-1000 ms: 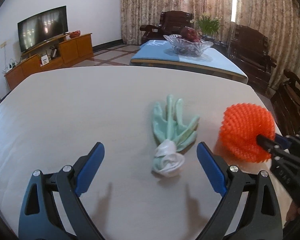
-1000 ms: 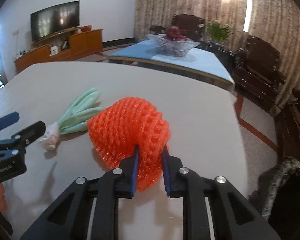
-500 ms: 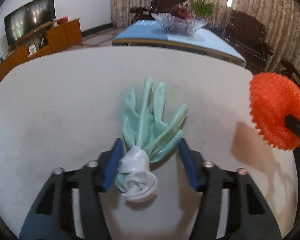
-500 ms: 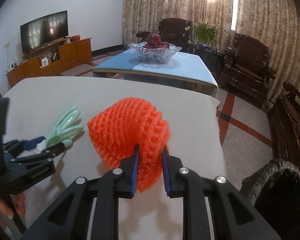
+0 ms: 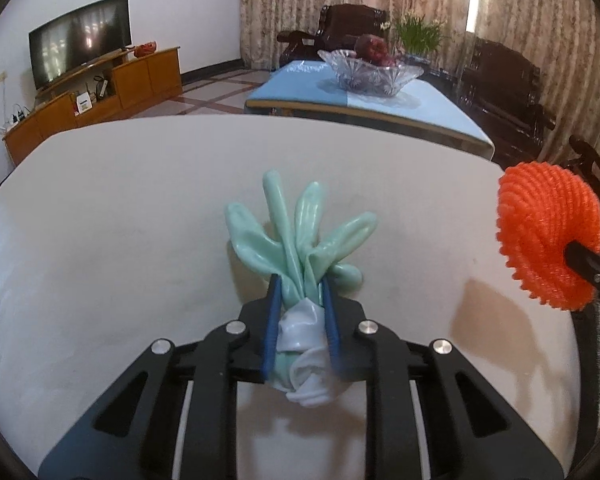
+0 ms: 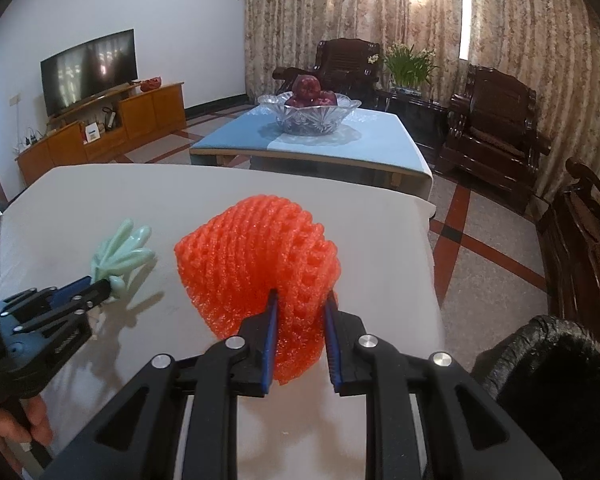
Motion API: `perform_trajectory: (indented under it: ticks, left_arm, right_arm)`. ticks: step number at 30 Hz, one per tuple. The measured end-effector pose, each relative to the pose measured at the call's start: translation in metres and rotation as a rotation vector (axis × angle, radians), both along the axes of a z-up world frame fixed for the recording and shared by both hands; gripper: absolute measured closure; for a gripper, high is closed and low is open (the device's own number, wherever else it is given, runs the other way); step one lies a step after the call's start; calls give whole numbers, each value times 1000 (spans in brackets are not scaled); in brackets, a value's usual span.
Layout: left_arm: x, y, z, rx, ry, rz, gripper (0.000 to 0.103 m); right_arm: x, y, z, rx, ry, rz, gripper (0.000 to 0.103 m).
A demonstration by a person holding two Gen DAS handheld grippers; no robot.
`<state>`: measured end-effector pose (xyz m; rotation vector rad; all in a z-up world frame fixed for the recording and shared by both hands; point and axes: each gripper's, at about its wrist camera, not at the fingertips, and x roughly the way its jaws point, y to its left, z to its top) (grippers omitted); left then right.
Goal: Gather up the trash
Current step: 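Lift and carry the orange net and green glove over the black bin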
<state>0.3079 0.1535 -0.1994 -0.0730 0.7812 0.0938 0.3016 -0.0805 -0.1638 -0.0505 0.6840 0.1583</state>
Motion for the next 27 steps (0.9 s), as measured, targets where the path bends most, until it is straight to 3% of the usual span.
perform_trajectory:
  ticks: [11,27]
  left_arm:
    - [-42,-19,53,-10,-81,-5,84]
    - [-100,-67,95,-27,-140,-57,84]
  right_arm:
    - [-25,-9,30,22,-35,4,82]
    - [-84,-54,68,47,-78,-23,82]
